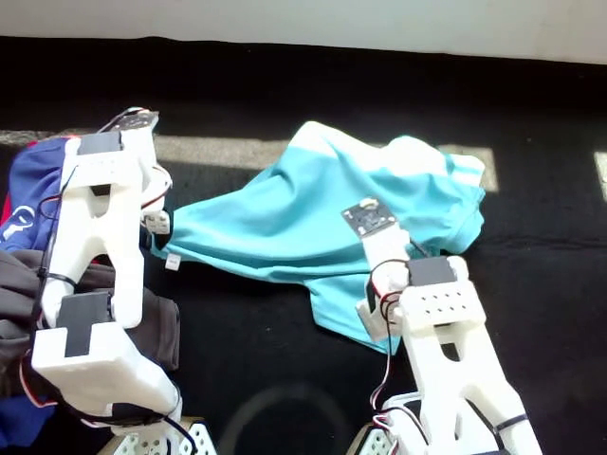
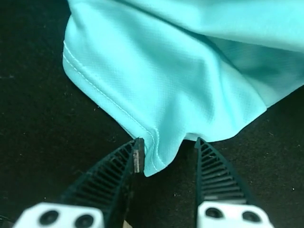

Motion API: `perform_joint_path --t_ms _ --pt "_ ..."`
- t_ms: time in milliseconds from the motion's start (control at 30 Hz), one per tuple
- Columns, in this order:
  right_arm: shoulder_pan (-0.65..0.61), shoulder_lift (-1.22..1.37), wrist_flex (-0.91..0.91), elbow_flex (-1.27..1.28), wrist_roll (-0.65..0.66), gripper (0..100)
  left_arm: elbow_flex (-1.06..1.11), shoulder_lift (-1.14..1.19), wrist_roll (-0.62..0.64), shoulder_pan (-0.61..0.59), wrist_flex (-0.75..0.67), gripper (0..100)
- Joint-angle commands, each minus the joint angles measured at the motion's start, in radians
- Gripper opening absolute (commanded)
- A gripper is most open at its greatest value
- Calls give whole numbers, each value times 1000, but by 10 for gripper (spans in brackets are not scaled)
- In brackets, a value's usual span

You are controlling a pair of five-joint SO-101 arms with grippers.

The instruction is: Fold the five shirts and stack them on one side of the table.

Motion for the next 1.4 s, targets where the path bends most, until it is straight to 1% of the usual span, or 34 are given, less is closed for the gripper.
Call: perform_joint_path --t_ms 0,300,400,533,633,667,767,833,1000,1167,1267,1367 --pt "-16 -10 -7 33 2 232 -42 -7 0 33 -5 10" --pt "-16 4 -197 191 9 233 -42 -5 0 41 -5 10" --pt "-16 67 -262 203 20 182 -42 -5 0 38 -5 10" --pt "-12 163 -291 194 66 111 -42 -5 0 38 -3 10" --pt "-1 185 -291 183 64 24 -42 -5 -2 36 -3 10" --pt "13 180 -291 179 64 1 -42 -5 -2 36 -3 10" --pt "70 142 -286 162 64 5 -42 -5 -2 36 -2 10" --pt "116 93 -248 125 68 5 -41 -5 -2 36 0 10" --pt "214 -68 -131 -39 71 5 -41 -10 0 42 3 10" --pt "302 -117 -137 -179 71 5 -65 -16 0 44 15 10" --pt "371 -105 -194 -229 61 5 -130 -18 2 56 95 10" --pt "420 -104 -229 -338 -12 5 -306 -18 3 90 247 10"
